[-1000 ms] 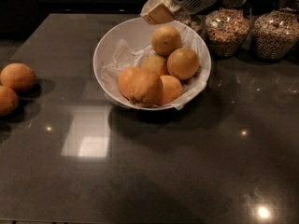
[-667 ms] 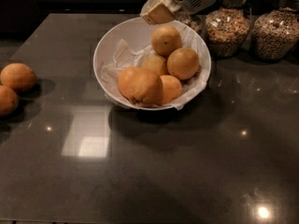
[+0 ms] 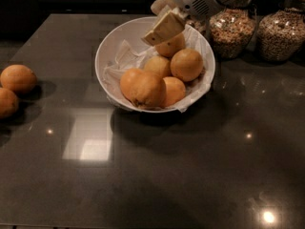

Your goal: Pick orange from white bowl

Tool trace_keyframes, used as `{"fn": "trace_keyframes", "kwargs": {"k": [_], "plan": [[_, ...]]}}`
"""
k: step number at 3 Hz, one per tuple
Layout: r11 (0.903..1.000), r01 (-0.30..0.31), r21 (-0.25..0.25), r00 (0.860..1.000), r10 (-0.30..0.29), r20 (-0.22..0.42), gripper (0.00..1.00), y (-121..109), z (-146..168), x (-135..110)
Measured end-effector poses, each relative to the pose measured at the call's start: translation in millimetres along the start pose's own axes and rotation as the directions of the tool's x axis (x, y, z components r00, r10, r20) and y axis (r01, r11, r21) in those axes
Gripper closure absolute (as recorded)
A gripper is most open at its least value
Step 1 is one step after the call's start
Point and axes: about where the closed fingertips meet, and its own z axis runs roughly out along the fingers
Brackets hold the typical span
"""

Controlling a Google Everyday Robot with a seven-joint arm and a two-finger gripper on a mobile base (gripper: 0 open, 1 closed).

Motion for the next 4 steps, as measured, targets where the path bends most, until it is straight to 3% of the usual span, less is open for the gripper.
{"fn": "trace_keyframes", "kwargs": {"k": [1,3,4], "plan": [[0.9948,-0.099,-0.020,0.995,0.099,-0.019,0.00,38.9,-15.3,26.4],[0.9946,-0.093,-0.045,0.996,0.093,-0.008,0.00,46.9,-13.9,20.3],[0.9951,-0.077,-0.062,0.997,0.077,-0.011,0.00,71.9,-22.3,17.5]]}}
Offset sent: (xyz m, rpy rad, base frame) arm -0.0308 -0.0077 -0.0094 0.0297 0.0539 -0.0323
